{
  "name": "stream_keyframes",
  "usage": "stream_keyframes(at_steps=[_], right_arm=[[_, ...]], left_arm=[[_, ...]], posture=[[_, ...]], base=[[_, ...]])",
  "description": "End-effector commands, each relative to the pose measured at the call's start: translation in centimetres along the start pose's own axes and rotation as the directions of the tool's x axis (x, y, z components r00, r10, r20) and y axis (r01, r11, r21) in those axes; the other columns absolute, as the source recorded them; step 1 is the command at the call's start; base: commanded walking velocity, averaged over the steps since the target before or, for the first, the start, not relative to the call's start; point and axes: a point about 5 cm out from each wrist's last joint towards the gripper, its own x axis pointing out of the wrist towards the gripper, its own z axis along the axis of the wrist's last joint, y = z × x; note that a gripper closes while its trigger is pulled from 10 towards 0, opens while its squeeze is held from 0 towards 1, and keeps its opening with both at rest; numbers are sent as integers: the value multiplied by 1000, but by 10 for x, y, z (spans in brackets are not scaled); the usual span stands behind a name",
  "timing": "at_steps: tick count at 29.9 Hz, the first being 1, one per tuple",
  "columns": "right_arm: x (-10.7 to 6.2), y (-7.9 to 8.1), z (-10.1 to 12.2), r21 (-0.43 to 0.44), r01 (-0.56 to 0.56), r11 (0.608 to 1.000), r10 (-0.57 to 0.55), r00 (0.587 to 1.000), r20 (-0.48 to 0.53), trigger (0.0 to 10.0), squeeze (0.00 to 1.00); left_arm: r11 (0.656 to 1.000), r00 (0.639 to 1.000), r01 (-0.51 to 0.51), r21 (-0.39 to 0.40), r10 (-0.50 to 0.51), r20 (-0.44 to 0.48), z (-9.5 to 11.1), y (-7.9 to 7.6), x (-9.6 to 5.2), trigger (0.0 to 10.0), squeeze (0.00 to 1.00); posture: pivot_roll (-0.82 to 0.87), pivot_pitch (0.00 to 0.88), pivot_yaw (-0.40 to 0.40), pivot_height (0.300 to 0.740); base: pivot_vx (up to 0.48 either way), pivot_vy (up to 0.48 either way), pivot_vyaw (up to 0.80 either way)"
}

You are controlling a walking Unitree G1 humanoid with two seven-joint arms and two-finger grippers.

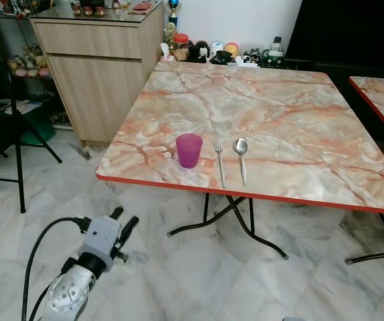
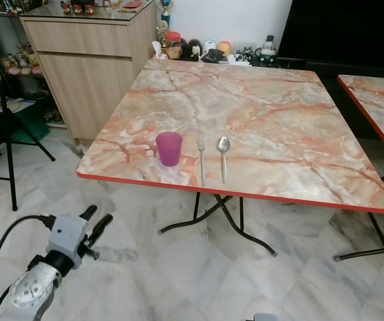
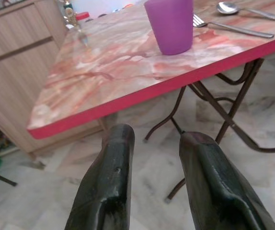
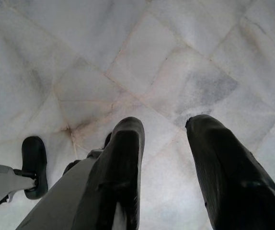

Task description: Setting the table

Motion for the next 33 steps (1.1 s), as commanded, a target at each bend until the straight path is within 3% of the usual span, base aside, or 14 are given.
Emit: stream_keyframes(at_steps=[1, 3, 6, 13, 14, 15, 16, 26, 33], right_arm=[[-2, -5, -9, -6, 12, 1000, -12, 999, -29, 10000, 0], [-3, -6, -12, -8, 13, 1000, -13, 999, -40, 10000, 0], [-4, -7, -17, -13, 10, 1000, -11, 998, -55, 10000, 0], [-4, -4, -16, -24, -2, 1000, 1, 998, -59, 10000, 0], [-3, -4, -16, -25, -3, 1000, 1, 998, -59, 10000, 0], [-3, -4, -16, -25, -3, 1000, 1, 998, -59, 10000, 0], [-3, -5, -15, -24, -2, 1000, 1, 998, -59, 10000, 0], [-2, 1, -11, 9, -5, 1000, 5, 999, -54, 10000, 0], [-1, 9, -8, 18, -22, 1000, 23, 999, -47, 10000, 0]], left_arm=[[1000, 1000, 0, 21, 0, 7, 4, 4, 1, 10000, 1000], [1000, 1000, -18, 15, 18, -3, 6, 6, 2, 10000, 1000], [993, 995, -102, -57, 101, -25, 6, 14, 2, 10000, 1000], [991, 992, -122, -54, 121, -25, 9, 20, 1, 10000, 1000], [988, 990, -140, -67, 137, -36, 9, 24, 1, 10000, 102], [988, 990, -140, -67, 137, -36, 9, 24, 1, 10000, 102], [982, 986, -163, -90, 159, -51, 8, 28, 0, 10000, 0], [981, 986, -160, -111, 154, -63, 12, 25, 3, 10000, 0], [979, 986, -167, -116, 165, -30, 19, 29, 5, 10000, 0]], posture=[[125, 79, -10, 740], [125, 84, -11, 740], [122, 96, -12, 740], [124, 112, -17, 740], [125, 117, -17, 740], [125, 117, -17, 740], [126, 118, -17, 740], [120, 118, -18, 740], [121, 117, -17, 740]], base=[[0, 0, 0], [0, 0, 0], [0, 0, 0], [0, 0, 0], [0, 0, 0], [0, 0, 0], [0, 0, 0], [0, 0, 0], [0, 0, -682]])
